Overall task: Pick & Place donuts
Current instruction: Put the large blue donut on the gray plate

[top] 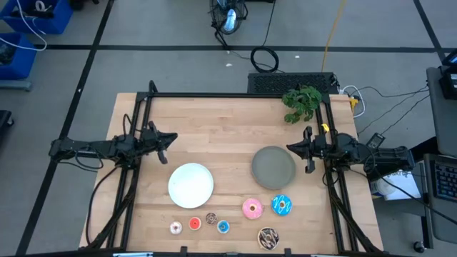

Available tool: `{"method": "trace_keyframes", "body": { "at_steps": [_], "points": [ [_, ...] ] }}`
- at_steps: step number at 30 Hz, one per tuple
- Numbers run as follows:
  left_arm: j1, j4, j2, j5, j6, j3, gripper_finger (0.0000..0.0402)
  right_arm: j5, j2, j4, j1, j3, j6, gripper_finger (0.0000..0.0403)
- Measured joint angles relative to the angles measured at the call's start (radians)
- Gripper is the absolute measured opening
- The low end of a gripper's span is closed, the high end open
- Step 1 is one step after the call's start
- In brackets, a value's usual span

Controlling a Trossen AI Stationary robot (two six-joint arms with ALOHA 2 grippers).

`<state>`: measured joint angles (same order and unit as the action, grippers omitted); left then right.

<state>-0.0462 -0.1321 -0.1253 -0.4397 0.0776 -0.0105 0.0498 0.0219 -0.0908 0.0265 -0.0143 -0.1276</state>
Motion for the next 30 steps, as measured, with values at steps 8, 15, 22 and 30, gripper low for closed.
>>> {"method": "trace_keyframes", "body": {
  "at_steps": [8,15,22,30],
  "points": [
    [0.000,0.000,-0.002,0.024,0.009,0.000,0.0031,0.001,0.000,0.001,0.000,0.000,-0.001,0.0000],
    [0.008,-0.076,-0.002,-0.051,-0.091,0.000,0.0031,-0.003,0.000,-0.064,-0.002,0.000,0.010,0.0000],
    [0.007,-0.039,-0.002,-0.032,-0.200,0.000,0.0031,-0.022,0.073,0.078,-0.023,-0.225,0.106,0.0000],
    [0.007,-0.010,-0.002,-0.055,-0.354,0.000,0.0031,0.127,0.441,0.536,-0.146,-0.621,-0.045,0.0000]
  ]
}}
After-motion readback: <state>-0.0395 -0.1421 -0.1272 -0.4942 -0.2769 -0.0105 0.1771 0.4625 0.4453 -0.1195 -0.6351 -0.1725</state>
